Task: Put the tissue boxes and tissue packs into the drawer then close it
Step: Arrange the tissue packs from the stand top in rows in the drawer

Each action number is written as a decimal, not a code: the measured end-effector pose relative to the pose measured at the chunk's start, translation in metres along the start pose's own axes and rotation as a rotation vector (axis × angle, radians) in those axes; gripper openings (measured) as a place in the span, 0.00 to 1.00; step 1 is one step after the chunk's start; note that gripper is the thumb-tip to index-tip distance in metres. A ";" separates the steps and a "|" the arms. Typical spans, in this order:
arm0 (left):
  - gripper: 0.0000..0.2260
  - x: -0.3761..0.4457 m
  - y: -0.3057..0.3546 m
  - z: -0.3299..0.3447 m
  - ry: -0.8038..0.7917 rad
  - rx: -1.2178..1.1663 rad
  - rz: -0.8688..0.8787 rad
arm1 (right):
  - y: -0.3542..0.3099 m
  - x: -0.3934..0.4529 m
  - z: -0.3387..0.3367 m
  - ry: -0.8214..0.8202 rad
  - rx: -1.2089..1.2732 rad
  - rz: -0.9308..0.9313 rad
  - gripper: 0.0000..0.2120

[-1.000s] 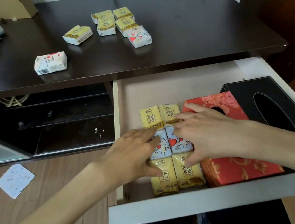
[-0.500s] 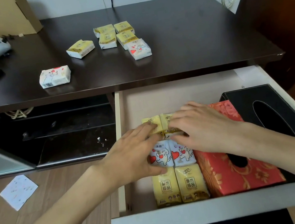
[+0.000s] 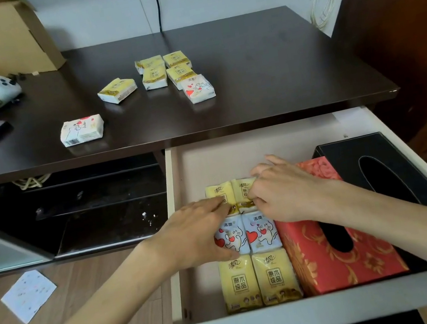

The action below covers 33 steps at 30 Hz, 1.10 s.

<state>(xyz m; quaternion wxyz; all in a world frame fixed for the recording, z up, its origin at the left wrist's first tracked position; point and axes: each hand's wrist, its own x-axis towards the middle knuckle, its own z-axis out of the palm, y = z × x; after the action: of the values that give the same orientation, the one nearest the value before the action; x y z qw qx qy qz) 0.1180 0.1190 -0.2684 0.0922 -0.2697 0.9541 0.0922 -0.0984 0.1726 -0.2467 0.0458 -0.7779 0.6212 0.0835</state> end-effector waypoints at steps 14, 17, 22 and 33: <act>0.20 0.000 -0.048 -0.081 0.439 -0.186 -0.109 | 0.025 0.048 -0.067 0.452 0.435 0.037 0.15; 0.17 0.008 -0.077 -0.112 0.540 -0.267 -0.180 | 0.038 0.082 -0.093 0.508 0.537 0.062 0.14; 0.14 0.040 -0.141 -0.152 0.622 -0.327 -0.359 | 0.057 0.154 -0.125 0.449 0.649 0.152 0.13; 0.23 0.131 -0.218 -0.175 0.407 -0.218 -0.433 | 0.065 0.257 -0.133 0.360 0.391 0.347 0.29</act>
<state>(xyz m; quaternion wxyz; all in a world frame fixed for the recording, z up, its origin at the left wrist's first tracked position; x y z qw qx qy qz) 0.1020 -0.1686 -0.1568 -0.1126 -0.4879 0.8578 0.1161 -0.0965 -0.1115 -0.1622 0.0688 -0.6389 0.7471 -0.1700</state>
